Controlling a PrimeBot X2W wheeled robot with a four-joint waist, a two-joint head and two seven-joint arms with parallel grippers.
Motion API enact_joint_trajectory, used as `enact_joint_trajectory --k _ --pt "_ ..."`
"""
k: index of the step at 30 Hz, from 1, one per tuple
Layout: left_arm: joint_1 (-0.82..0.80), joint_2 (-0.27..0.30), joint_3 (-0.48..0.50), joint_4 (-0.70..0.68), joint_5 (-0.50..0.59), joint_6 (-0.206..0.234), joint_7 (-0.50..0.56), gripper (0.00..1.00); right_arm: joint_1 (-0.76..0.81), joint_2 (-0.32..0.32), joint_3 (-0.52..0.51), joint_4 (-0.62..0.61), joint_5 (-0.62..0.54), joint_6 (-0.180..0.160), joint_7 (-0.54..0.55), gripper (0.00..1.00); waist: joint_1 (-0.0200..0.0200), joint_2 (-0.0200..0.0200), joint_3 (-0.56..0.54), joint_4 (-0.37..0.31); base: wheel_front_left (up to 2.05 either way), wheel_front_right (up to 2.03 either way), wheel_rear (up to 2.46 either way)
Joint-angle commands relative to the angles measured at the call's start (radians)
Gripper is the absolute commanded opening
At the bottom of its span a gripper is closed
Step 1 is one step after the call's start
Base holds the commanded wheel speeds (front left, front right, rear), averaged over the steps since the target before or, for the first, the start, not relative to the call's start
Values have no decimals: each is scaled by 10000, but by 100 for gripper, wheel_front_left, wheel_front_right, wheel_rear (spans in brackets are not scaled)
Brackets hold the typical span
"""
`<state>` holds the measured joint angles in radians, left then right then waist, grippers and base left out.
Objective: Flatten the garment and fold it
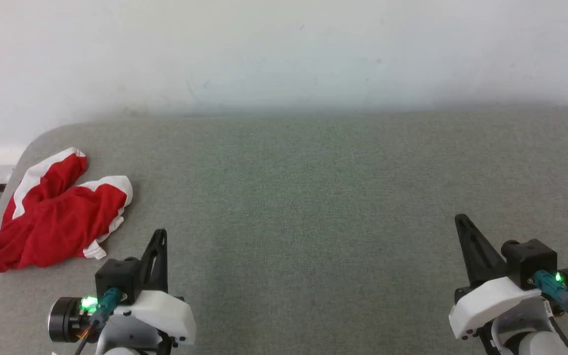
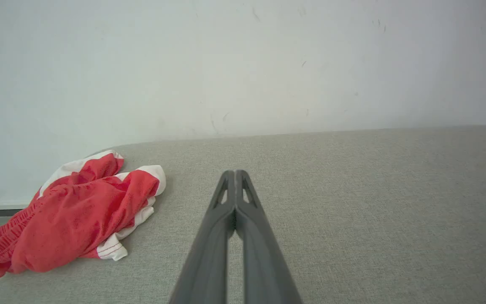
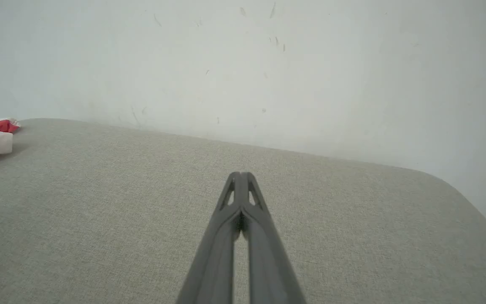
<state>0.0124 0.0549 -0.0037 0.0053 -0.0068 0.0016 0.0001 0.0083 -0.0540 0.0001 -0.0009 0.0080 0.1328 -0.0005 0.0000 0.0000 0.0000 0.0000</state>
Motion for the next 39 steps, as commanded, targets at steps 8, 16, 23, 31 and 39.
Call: enact_joint_trajectory --k 8,16,23,31,39 --pt "-124 -47 37 -53 68 -16 -1 0 -83 38 -1 9 -80 -21 5 0 0 0 0 0 0 0 0" --pt "-124 -47 37 -53 68 -16 -1 0 -83 38 -1 9 -80 -21 5 0 0 0 0 0 0 0 0" --pt "-124 -47 37 -53 68 -16 -1 0 -83 38 -1 9 -80 -21 5 0 0 0 0 0 0 0 0" --pt "-9 5 -36 9 -13 53 -52 100 3 -9 -54 -10 54 0 -51 100 0 0 7 -1 0 0 0" --pt "-64 1 -133 -26 -49 243 -218 100 15 -6 -208 -111 247 -2 -218 100 0 0 38 22 0 0 0"
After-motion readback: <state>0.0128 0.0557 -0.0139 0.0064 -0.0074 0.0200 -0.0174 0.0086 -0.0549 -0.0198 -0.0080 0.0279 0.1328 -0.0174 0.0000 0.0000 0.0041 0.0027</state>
